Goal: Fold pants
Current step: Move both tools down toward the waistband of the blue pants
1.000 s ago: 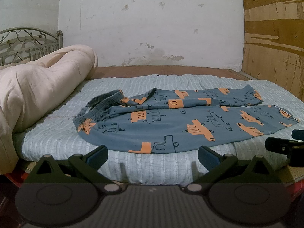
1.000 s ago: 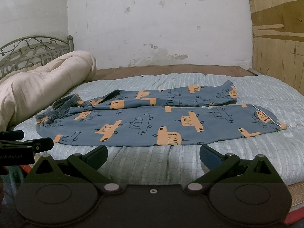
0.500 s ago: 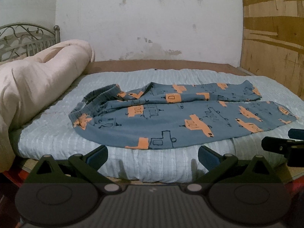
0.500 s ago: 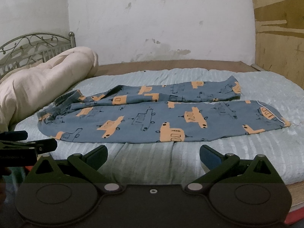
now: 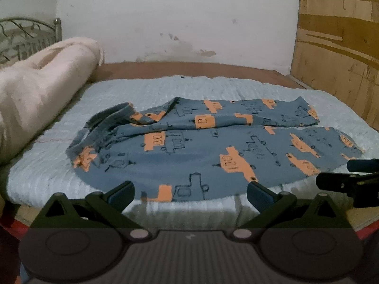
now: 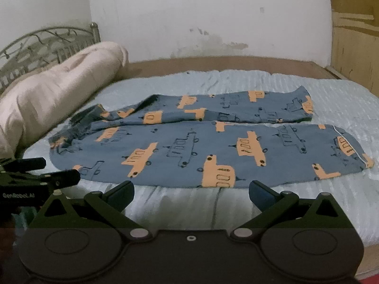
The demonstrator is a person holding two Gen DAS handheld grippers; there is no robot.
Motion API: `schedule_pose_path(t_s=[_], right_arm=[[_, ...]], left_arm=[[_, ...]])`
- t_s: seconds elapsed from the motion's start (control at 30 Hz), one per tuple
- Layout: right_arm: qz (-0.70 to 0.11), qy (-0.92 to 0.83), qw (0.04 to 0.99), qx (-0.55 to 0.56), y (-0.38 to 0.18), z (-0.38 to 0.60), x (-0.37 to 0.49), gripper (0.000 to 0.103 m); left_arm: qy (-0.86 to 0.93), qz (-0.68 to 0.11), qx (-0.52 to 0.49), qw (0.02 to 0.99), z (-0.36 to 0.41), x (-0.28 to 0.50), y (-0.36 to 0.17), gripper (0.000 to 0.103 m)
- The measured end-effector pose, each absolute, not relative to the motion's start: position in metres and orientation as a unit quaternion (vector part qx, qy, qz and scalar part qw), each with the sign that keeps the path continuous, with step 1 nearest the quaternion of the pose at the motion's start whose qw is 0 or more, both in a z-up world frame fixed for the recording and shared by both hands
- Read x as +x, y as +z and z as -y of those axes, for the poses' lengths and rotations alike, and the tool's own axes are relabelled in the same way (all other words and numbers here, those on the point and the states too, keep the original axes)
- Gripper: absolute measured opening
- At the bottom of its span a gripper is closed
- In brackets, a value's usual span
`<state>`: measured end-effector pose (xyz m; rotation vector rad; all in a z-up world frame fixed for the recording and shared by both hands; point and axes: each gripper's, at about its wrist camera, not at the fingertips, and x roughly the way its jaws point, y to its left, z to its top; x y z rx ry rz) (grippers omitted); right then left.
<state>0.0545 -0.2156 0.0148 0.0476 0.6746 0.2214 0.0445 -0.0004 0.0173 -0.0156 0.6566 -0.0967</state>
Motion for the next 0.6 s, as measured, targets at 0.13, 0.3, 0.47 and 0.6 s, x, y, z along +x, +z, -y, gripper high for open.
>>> schedule_pose_path(t_s=[0.13, 0.3, 0.47, 0.6], right_arm=[[-0.322, 0.106, 0.941, 0.007, 0.023, 0.218, 0.063, 0.102], [-0.321, 0.108, 0.941, 0.005, 0.027, 0.223, 0.077, 0.102], [-0.325, 0.111, 0.939, 0.008, 0.024, 0.225, 0.093, 0.102], [-0.326, 0.114, 0.938, 0.007, 0.022, 0.225, 0.106, 0.102]], left_arm=[[-0.057, -0.338, -0.019, 0.939, -0.002, 0.065, 0.024, 0.102], [-0.045, -0.336, 0.0, 0.941, -0.003, 0.084, 0.031, 0.102], [-0.034, -0.332, 0.026, 0.942, -0.005, 0.101, 0.036, 0.102], [-0.024, -0.332, 0.043, 0.942, -0.009, 0.116, 0.037, 0.102]])
